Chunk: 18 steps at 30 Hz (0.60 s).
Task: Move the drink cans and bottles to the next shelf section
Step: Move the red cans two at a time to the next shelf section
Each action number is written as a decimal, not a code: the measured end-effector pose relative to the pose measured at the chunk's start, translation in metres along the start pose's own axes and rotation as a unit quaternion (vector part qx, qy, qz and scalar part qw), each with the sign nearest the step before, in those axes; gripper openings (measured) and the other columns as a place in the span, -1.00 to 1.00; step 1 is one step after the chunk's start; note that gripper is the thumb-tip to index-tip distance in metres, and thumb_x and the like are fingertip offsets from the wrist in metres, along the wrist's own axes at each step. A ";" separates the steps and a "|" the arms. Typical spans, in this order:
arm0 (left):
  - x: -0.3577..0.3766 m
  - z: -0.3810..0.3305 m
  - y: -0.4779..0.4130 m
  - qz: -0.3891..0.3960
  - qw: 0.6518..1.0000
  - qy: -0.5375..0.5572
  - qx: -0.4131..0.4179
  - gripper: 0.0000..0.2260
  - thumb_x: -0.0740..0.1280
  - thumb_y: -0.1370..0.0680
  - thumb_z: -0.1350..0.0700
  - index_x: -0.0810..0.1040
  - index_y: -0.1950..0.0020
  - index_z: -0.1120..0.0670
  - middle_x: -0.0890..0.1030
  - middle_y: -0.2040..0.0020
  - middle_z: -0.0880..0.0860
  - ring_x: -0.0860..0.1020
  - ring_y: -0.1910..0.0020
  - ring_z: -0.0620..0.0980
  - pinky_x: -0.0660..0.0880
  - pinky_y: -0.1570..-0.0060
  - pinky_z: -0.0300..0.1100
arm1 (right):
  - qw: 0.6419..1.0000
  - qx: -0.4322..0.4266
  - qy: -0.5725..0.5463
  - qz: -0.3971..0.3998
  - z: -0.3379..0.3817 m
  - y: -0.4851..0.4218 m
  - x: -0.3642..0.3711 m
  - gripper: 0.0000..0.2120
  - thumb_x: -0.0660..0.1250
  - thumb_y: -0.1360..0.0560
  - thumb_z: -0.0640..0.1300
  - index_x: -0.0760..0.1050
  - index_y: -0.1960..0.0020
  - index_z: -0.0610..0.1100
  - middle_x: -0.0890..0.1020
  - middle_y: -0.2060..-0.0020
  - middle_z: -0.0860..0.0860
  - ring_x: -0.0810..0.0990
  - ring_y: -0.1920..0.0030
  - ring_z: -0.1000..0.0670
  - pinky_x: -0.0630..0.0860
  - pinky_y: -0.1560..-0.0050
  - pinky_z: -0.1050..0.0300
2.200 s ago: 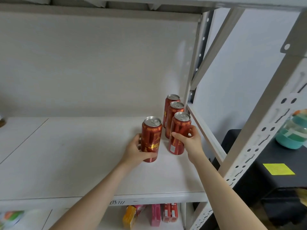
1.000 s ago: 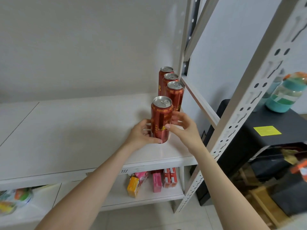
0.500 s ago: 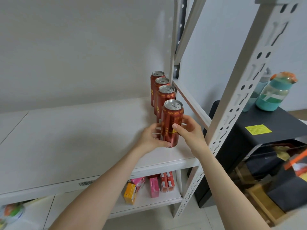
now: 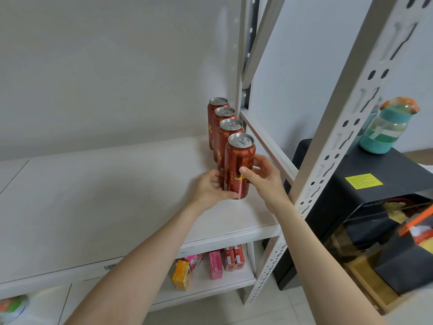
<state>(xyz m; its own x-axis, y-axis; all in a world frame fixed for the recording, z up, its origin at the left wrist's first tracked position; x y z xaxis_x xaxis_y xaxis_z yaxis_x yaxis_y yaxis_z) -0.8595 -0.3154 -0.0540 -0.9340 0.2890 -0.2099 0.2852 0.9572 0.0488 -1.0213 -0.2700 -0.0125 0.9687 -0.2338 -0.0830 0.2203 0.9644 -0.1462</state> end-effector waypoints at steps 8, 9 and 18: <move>0.001 -0.001 -0.001 0.019 1.000 -0.021 0.010 -0.51 0.61 -0.27 0.36 0.51 -0.10 0.15 0.65 0.07 0.04 0.63 0.17 -0.23 0.55 0.09 -0.39 | 1.000 0.002 0.012 -0.003 -0.003 0.000 0.000 -0.51 0.51 -0.38 0.15 0.49 -0.25 0.09 0.64 -0.13 0.15 0.60 -0.15 0.14 0.55 -0.19 0.07; 0.000 -0.002 0.000 0.023 0.999 -0.039 0.016 -0.52 0.61 -0.29 0.33 0.52 -0.10 0.13 0.65 0.08 0.01 0.61 0.17 -0.26 0.52 0.08 -0.44 | 1.000 0.002 0.013 -0.005 -0.003 0.001 0.000 -0.51 0.50 -0.39 0.13 0.48 -0.27 0.08 0.63 -0.14 0.14 0.60 -0.15 0.14 0.55 -0.16 0.11; -0.033 -0.017 0.025 -0.003 0.947 -0.304 0.103 -0.48 0.53 -0.44 0.02 0.51 -0.35 0.10 0.53 -0.28 0.10 0.47 -0.29 0.06 0.27 -0.13 -0.36 | 0.981 0.003 0.141 -0.131 0.008 0.031 -0.007 -0.20 0.49 -0.41 0.18 0.21 -0.51 0.01 0.45 -0.36 0.04 0.48 -0.25 0.06 0.48 -0.18 0.10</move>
<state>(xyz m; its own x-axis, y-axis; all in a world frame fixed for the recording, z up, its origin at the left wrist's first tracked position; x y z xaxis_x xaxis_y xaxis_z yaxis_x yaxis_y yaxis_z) -0.8250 -0.3012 -0.0293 -0.6568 0.1627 -0.7363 0.3754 0.9174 -0.1321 -1.0198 -0.2373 -0.0087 0.8081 -0.4986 -0.3136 0.4594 0.8667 -0.1942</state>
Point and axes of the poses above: each hand's wrist, its own y-axis away from the middle knuckle, its own x-axis out of the palm, z = x × y, the point moved 8 cm from there along -y, towards the middle knuckle
